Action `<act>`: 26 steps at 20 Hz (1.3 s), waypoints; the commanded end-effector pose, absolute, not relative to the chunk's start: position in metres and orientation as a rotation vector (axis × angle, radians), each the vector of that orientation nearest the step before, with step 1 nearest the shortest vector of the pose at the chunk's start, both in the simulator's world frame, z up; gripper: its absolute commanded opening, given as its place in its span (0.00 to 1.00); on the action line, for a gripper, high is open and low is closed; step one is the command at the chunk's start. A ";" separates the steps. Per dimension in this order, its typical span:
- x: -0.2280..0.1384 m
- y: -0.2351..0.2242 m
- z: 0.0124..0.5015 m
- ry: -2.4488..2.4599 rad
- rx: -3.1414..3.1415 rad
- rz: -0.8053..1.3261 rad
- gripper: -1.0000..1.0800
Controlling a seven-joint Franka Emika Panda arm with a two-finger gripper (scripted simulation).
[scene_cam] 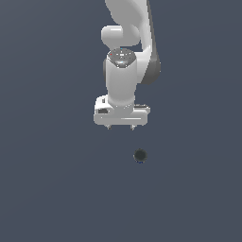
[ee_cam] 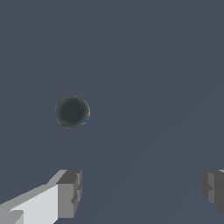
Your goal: Pick up the object and move it to a goal position.
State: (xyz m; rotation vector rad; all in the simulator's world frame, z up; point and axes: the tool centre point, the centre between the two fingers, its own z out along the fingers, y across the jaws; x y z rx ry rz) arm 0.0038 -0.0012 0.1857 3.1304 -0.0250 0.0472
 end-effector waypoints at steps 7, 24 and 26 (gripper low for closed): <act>-0.001 -0.007 0.176 -0.047 3.117 0.012 0.96; 0.015 0.013 0.150 -0.056 3.115 -0.002 0.96; 0.022 0.022 0.141 -0.055 3.117 -0.001 0.96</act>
